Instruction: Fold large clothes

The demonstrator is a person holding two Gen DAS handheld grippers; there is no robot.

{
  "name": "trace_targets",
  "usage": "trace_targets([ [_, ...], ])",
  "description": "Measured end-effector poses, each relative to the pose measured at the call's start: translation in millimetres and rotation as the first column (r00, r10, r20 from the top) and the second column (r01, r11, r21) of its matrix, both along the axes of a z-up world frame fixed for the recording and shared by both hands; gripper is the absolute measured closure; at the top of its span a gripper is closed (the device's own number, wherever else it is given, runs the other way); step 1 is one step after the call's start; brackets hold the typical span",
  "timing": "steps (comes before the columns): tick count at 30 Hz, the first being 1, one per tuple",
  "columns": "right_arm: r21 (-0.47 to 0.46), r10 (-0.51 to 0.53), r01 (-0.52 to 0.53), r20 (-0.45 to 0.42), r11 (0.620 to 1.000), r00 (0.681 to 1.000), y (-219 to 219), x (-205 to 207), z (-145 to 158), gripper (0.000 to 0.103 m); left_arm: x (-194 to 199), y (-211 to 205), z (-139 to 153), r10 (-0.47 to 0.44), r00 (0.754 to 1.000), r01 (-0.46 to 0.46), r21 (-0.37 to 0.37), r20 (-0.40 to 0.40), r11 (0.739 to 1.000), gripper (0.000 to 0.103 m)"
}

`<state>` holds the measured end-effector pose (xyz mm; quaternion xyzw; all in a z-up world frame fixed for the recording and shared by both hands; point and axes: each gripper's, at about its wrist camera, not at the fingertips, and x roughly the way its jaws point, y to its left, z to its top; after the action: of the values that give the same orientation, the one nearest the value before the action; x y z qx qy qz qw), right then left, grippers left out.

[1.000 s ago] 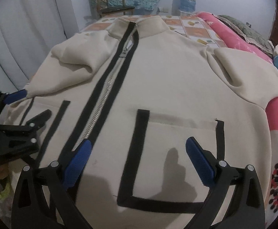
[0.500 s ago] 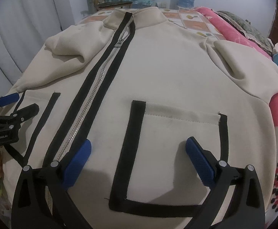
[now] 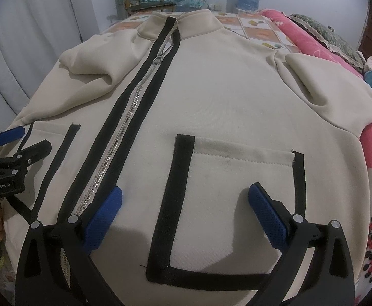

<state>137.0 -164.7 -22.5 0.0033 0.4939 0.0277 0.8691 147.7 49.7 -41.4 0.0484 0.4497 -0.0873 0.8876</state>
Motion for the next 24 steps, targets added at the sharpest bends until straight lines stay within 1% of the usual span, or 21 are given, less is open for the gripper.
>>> trace_targets([
  [2,0.001,0.006,-0.006,0.005,1.0,1.0,-0.4,-1.0,-0.4,0.006,-0.3,0.4,-0.2,0.0,1.0,0.0,-0.002,0.002,1.0,0.007],
  [5,0.026,0.015,-0.015,-0.018,1.0,1.0,-5.8,-2.3,4.2,0.007,-1.4,0.7,-0.5,-0.002,1.0,0.002,-0.004,0.011,1.0,0.007],
  [8,0.085,0.003,-0.003,0.009,0.996,1.0,-21.1,-10.4,24.6,0.007,-1.5,1.2,0.0,-0.004,1.0,0.004,-0.005,0.014,1.0,0.007],
  [13,0.164,-0.004,-0.011,0.086,0.986,0.996,-51.4,-15.0,75.2,0.007,-2.8,1.6,-0.6,-0.005,1.0,0.005,-0.009,0.029,1.0,0.007],
  [16,0.228,0.045,-0.069,0.107,0.971,0.993,-56.9,0.5,98.9,0.007,-4.3,2.5,-1.0,-0.005,0.999,0.006,-0.015,0.048,1.0,0.007],
  [18,0.227,0.093,-0.114,0.103,0.967,0.99,-47.6,20.0,108.0,0.007,-5.2,3.2,-1.3,-0.005,0.998,0.006,-0.018,0.058,1.0,0.007],
  [21,0.212,0.189,-0.21,0.114,0.954,0.975,-21.3,47.6,112.9,0.007,-5.8,3.7,-1.1,-0.004,0.998,0.006,-0.02,0.066,1.0,0.007],
  [23,0.184,0.269,-0.289,0.123,0.94,0.955,6.6,71.9,113.8,0.007,-5.5,4.2,-1.3,-0.005,0.998,0.007,-0.021,0.067,1.0,0.007],
  [24,0.183,0.316,-0.336,0.13,0.924,0.94,24.1,88.1,113.3,0.009,-5.6,4.3,-1.2,-0.006,0.998,0.007,-0.021,0.068,1.0,0.007],
])
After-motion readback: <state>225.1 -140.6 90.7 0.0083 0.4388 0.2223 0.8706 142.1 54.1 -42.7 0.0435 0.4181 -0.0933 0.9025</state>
